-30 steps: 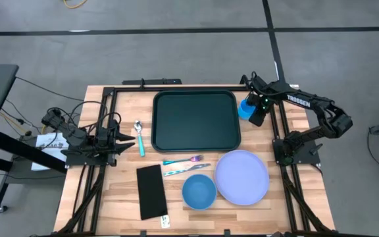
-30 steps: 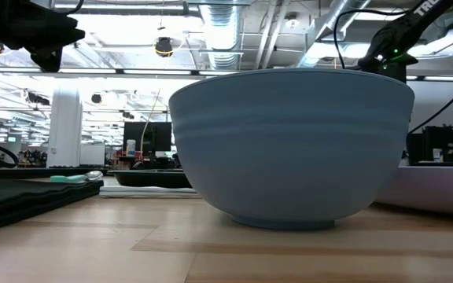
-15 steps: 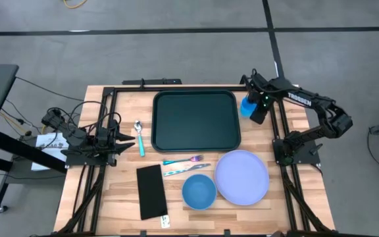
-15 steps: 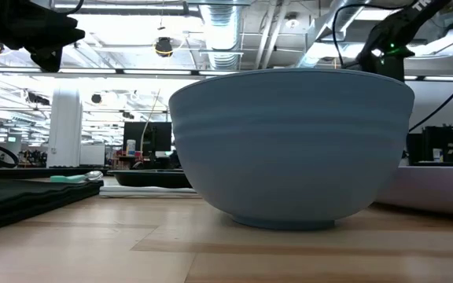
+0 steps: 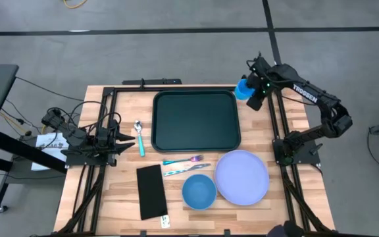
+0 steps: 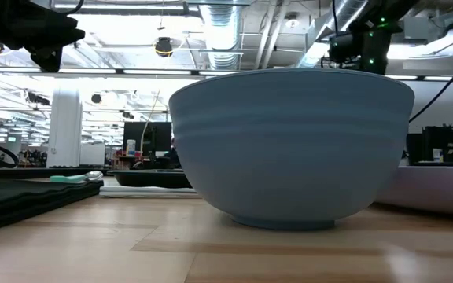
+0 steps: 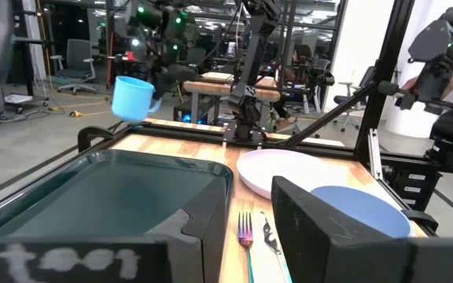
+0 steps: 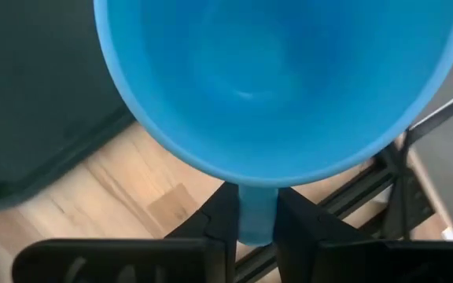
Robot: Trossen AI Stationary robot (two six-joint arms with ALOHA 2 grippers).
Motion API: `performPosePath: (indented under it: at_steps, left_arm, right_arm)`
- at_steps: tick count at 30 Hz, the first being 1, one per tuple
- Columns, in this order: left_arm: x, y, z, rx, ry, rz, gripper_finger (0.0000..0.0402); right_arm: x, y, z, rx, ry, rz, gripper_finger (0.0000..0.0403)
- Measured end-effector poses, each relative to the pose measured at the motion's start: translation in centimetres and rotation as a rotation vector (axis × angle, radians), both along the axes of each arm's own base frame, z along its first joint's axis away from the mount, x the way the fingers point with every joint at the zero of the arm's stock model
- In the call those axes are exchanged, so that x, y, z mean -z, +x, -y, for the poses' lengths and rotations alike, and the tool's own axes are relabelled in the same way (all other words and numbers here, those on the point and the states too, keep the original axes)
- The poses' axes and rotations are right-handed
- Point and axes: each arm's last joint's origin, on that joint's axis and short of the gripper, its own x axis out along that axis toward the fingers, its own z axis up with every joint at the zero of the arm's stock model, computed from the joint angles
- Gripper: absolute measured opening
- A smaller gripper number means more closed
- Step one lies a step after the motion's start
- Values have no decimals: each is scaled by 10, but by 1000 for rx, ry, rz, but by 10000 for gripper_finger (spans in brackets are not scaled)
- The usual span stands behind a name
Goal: Set up tray
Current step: Put the light blue mug in the top right of the black serving tray
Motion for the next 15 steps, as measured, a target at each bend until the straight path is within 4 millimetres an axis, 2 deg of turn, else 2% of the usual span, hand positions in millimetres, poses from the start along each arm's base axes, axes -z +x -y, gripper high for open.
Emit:
performPosePath:
  at_steps: [5,15]
  left_arm:
    - [0,0,0,0,0,1,94]
    - [0,0,0,0,0,2,94]
  right_arm:
    - [-4,20,11,-37,19,-13,51]
    - [21,78,46,-193,114,-81,52]
